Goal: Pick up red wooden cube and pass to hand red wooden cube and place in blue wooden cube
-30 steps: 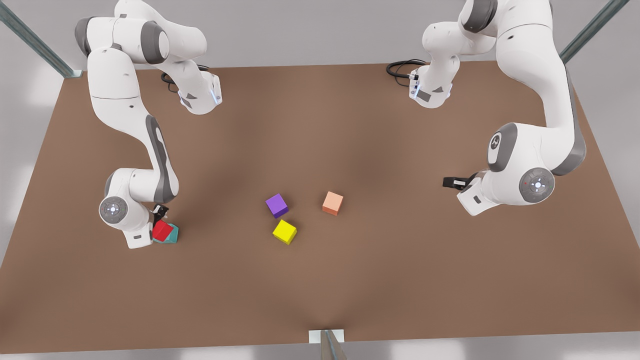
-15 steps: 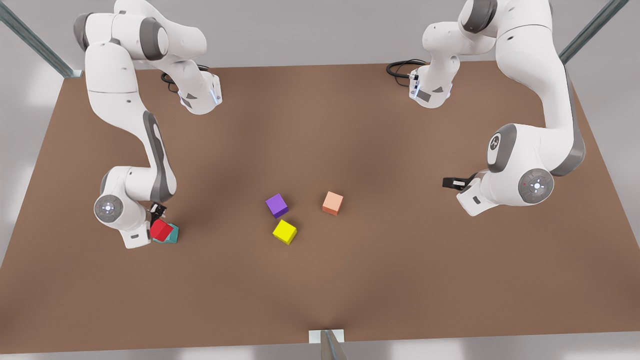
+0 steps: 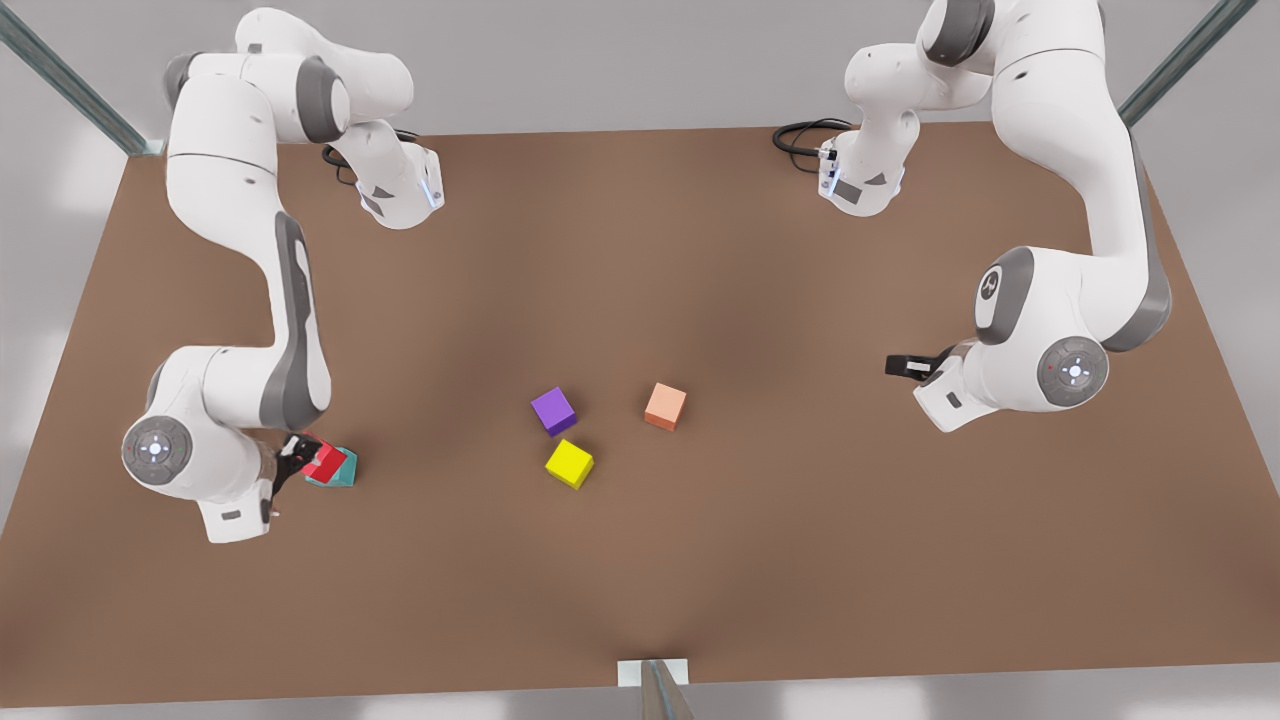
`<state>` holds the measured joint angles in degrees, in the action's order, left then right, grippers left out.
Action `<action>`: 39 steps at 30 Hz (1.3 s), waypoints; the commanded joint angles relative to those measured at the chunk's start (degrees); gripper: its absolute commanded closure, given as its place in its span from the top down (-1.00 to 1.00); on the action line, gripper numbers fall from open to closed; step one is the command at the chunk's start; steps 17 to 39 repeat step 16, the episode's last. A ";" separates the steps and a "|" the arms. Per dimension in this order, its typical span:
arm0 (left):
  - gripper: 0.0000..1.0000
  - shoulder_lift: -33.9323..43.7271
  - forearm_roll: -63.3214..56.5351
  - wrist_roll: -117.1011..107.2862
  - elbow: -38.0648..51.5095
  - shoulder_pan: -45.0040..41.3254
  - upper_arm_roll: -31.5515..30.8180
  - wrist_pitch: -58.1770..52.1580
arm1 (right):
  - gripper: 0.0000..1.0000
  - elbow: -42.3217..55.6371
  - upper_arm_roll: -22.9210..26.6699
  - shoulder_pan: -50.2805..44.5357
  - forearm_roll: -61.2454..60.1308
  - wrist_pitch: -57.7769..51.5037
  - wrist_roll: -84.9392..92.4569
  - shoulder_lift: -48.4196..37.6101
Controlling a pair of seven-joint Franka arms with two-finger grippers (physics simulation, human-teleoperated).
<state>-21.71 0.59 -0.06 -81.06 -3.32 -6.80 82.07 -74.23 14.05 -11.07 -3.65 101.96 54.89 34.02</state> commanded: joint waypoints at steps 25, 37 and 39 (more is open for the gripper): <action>1.00 0.09 -0.24 0.06 0.03 0.16 0.03 -0.06 | 1.00 -9.97 -13.09 8.61 6.72 -22.86 -59.81 -27.78; 1.00 0.09 -0.24 0.06 0.03 0.16 0.03 -0.06 | 1.00 -9.97 -13.09 8.61 6.72 -22.86 -59.81 -27.78; 1.00 0.09 -0.24 0.06 0.03 0.16 0.03 -0.06 | 1.00 -9.97 -13.09 8.61 6.72 -22.86 -59.81 -27.78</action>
